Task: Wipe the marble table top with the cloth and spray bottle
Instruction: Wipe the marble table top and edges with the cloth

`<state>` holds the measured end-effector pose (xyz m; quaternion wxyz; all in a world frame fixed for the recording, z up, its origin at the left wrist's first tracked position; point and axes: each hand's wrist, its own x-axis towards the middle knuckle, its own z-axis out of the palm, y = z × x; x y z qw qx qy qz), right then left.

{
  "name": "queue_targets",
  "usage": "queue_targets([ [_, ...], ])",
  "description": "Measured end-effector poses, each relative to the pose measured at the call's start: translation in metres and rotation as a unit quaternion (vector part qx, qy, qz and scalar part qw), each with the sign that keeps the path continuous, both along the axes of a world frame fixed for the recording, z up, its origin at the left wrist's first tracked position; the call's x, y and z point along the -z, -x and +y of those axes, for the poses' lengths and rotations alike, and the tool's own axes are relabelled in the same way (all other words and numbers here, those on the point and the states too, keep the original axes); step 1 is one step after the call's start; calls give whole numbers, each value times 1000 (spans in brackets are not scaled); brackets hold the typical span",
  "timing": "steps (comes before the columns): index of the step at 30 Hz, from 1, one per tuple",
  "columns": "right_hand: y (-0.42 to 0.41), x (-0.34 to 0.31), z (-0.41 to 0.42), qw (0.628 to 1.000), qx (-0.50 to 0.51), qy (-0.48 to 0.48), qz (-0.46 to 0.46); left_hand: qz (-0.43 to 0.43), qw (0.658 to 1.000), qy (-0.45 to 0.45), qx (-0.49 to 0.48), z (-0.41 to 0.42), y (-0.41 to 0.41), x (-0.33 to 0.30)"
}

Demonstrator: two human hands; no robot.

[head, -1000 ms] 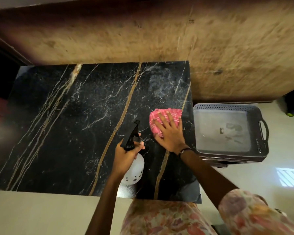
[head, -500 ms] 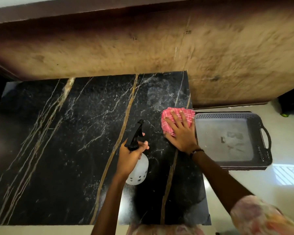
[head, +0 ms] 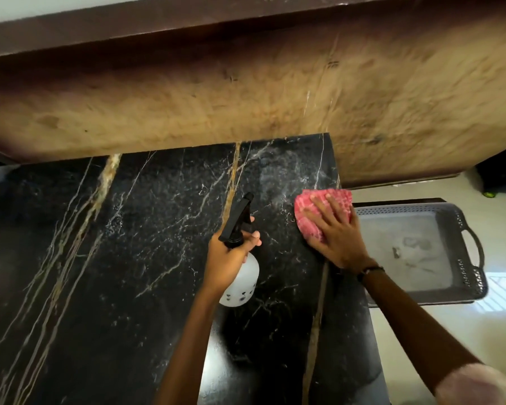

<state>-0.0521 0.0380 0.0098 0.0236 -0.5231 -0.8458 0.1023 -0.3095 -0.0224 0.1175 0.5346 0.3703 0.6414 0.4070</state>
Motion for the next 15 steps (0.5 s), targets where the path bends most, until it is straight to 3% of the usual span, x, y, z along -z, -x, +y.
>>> queue_targets([
  [4,65,0,46,999,37,20,1,4,1000,-2,-4,13,6,1],
  [8,111,2,44,999,-37,10,-15,23,1000,-1,-8,23,10,2],
  [12,66,5,14,991,-132,-21,-16,20,1000,-2,-14,34,15,2],
  [15,8,5,7,997,-67,-26,-4,1,1000,-14,-9,42,17,0],
])
